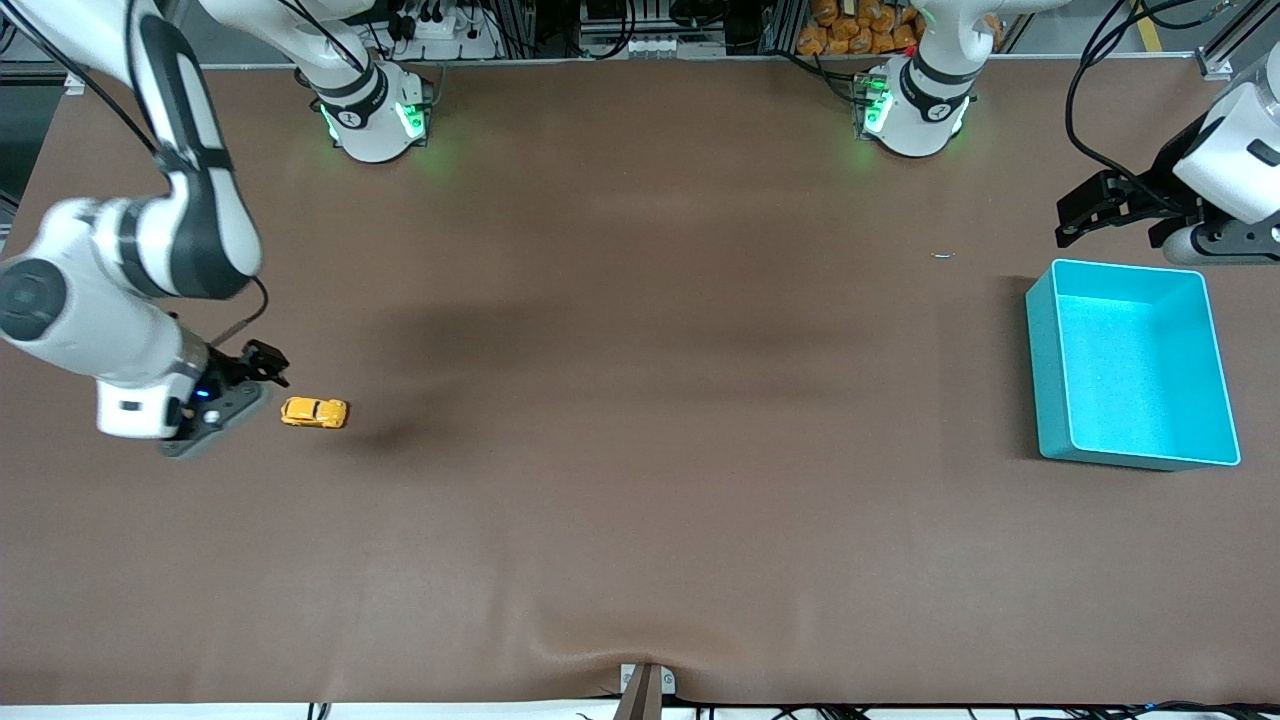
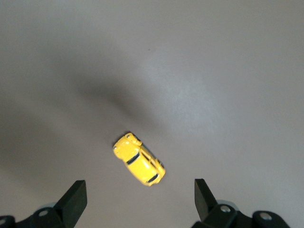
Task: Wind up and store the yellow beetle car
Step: 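Lower the right gripper over the car and close on it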
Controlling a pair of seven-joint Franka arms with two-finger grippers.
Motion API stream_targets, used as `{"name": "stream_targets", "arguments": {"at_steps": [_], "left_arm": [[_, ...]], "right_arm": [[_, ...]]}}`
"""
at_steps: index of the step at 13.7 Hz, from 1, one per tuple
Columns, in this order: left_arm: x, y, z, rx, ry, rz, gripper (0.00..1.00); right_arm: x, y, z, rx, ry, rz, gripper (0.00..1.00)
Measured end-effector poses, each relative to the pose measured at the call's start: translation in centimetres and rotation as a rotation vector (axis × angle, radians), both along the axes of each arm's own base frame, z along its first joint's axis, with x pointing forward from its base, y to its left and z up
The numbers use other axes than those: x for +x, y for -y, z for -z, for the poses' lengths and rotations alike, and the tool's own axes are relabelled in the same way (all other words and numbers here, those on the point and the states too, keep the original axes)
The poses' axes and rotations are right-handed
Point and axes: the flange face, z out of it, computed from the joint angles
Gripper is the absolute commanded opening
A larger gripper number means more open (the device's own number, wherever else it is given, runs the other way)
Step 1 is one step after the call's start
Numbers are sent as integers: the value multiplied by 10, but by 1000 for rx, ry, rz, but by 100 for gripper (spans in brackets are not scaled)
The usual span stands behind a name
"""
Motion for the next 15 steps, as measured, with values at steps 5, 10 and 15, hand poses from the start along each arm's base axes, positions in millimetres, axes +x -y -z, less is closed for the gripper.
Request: {"name": "stream_targets", "arguments": {"at_steps": [5,10,15], "left_arm": [[-1,2,-2,0,3,4,100],[-2,2,-4,0,8,4,100],[-1,0,-4,0,7,0,100]], "right_arm": [[-17,16,89,-9,-78,-400,100],[-30,13,115,-8,-81,-589,90],[-33,12,132,-11,-83,-650,75]]}}
